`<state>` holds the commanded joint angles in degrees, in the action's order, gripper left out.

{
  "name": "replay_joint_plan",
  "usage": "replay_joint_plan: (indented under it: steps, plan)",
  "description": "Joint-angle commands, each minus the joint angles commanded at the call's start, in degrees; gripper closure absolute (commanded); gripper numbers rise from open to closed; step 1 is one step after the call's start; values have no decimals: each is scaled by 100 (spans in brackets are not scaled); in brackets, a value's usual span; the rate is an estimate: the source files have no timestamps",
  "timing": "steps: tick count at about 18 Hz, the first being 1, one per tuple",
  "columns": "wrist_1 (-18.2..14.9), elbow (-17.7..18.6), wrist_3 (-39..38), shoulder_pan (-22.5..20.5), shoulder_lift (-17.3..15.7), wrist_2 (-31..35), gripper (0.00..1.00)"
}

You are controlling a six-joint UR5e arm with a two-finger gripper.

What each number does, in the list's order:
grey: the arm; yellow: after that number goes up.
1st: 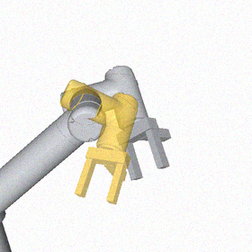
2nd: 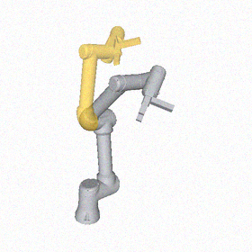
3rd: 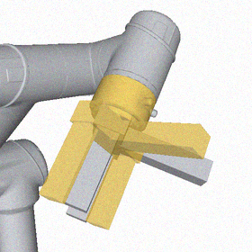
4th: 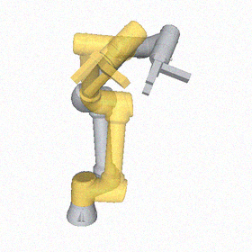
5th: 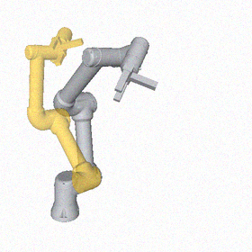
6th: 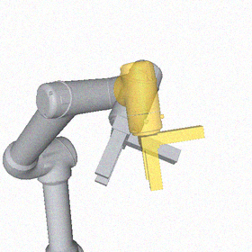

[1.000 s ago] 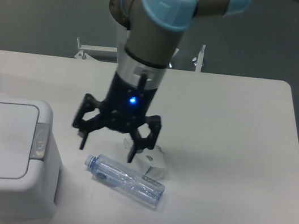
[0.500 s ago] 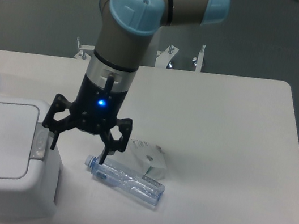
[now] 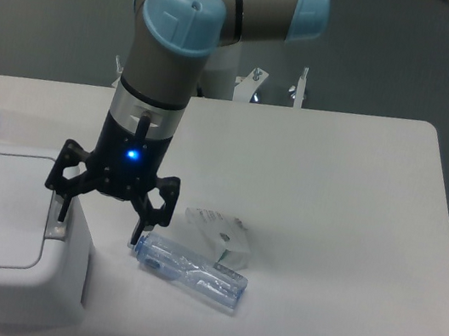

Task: Open the trash can
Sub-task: 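Lower the gripper finger onto the lid's edge beside the hinge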

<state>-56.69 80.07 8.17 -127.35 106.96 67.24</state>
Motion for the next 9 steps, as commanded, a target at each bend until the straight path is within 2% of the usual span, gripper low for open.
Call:
replay_joint_plan:
  steps: [9]
  plan:
    - [17, 53, 18, 35, 44, 9, 0]
